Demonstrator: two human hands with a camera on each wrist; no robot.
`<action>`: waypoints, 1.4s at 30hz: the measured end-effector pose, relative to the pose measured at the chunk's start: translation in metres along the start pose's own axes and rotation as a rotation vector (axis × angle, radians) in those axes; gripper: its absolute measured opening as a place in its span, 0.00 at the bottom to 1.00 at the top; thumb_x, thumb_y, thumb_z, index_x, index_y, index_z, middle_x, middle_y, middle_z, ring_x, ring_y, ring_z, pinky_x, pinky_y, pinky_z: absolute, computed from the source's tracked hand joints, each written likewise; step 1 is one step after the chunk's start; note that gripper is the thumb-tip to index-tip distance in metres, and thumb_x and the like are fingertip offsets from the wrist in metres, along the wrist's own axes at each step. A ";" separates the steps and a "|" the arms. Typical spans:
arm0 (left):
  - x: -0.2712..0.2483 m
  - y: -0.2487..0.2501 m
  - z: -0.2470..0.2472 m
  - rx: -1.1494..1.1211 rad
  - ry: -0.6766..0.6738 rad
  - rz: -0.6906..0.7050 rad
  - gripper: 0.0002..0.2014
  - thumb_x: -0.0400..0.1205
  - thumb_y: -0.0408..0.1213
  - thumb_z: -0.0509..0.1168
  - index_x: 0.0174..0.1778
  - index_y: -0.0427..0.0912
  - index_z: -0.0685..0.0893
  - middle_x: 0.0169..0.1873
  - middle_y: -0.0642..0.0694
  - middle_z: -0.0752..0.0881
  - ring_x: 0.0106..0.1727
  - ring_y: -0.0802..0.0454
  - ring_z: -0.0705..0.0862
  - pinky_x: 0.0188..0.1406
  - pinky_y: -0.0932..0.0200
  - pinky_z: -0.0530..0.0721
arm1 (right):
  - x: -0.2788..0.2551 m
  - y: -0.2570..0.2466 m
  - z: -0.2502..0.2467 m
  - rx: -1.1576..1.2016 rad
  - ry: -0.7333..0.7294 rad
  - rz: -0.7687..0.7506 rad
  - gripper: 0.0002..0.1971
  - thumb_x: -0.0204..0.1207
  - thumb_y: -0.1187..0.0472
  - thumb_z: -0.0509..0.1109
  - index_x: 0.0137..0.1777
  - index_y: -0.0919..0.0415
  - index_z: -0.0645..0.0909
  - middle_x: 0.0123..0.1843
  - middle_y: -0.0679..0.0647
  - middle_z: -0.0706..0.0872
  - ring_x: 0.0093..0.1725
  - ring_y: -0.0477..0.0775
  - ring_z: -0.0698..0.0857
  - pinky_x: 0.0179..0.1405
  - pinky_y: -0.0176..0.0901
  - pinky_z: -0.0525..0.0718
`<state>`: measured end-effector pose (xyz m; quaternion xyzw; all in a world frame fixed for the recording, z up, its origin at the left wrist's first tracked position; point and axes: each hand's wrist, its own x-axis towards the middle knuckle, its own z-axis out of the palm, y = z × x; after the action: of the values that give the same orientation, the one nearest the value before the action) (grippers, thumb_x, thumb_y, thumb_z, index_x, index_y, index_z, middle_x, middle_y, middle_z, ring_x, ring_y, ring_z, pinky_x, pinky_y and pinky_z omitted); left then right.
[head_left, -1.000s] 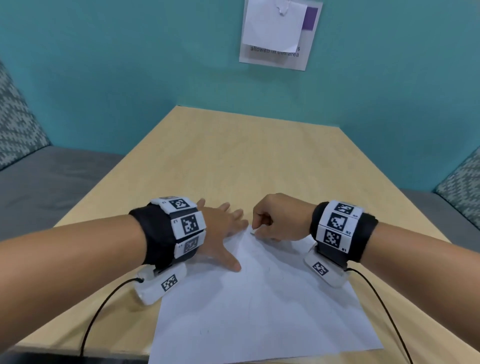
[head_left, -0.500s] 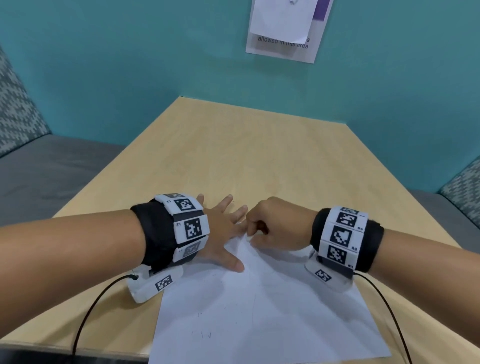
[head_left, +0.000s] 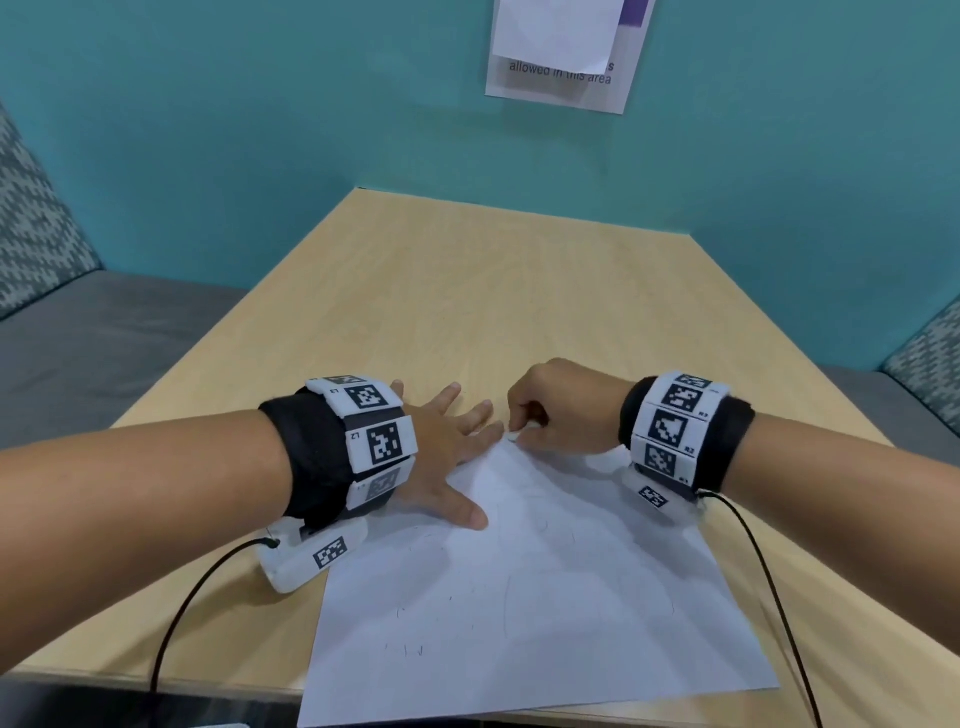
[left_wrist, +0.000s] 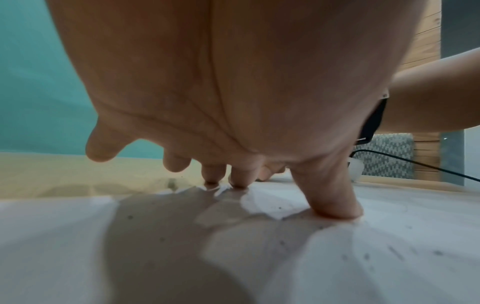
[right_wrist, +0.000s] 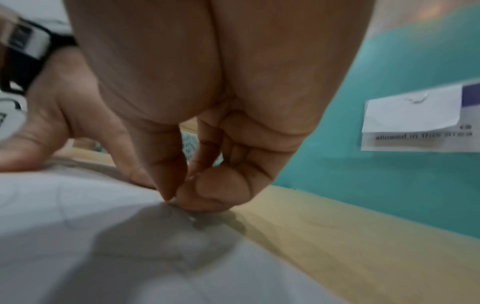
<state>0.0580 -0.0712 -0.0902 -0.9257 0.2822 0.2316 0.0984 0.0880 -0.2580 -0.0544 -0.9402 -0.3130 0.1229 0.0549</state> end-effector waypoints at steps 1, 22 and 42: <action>0.000 0.000 -0.001 0.000 0.002 0.000 0.51 0.76 0.76 0.54 0.85 0.60 0.32 0.85 0.57 0.30 0.86 0.43 0.31 0.74 0.16 0.43 | -0.001 -0.002 0.001 -0.001 0.005 -0.009 0.05 0.73 0.61 0.71 0.44 0.60 0.86 0.34 0.47 0.84 0.32 0.46 0.79 0.36 0.41 0.78; -0.006 0.005 -0.008 0.016 -0.021 -0.029 0.51 0.77 0.74 0.55 0.87 0.56 0.35 0.85 0.57 0.30 0.85 0.44 0.29 0.77 0.19 0.43 | -0.013 0.018 0.002 0.022 0.013 0.045 0.06 0.74 0.57 0.73 0.45 0.59 0.87 0.35 0.47 0.83 0.32 0.44 0.77 0.32 0.34 0.75; 0.003 0.007 -0.006 -0.059 0.041 0.061 0.48 0.77 0.73 0.58 0.85 0.65 0.35 0.85 0.55 0.30 0.84 0.43 0.26 0.74 0.15 0.39 | -0.010 -0.001 -0.002 -0.013 -0.050 0.022 0.03 0.74 0.60 0.70 0.43 0.57 0.84 0.30 0.43 0.79 0.29 0.43 0.76 0.34 0.41 0.75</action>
<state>0.0583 -0.0800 -0.0864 -0.9238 0.3052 0.2239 0.0581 0.0805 -0.2637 -0.0507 -0.9406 -0.3045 0.1448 0.0396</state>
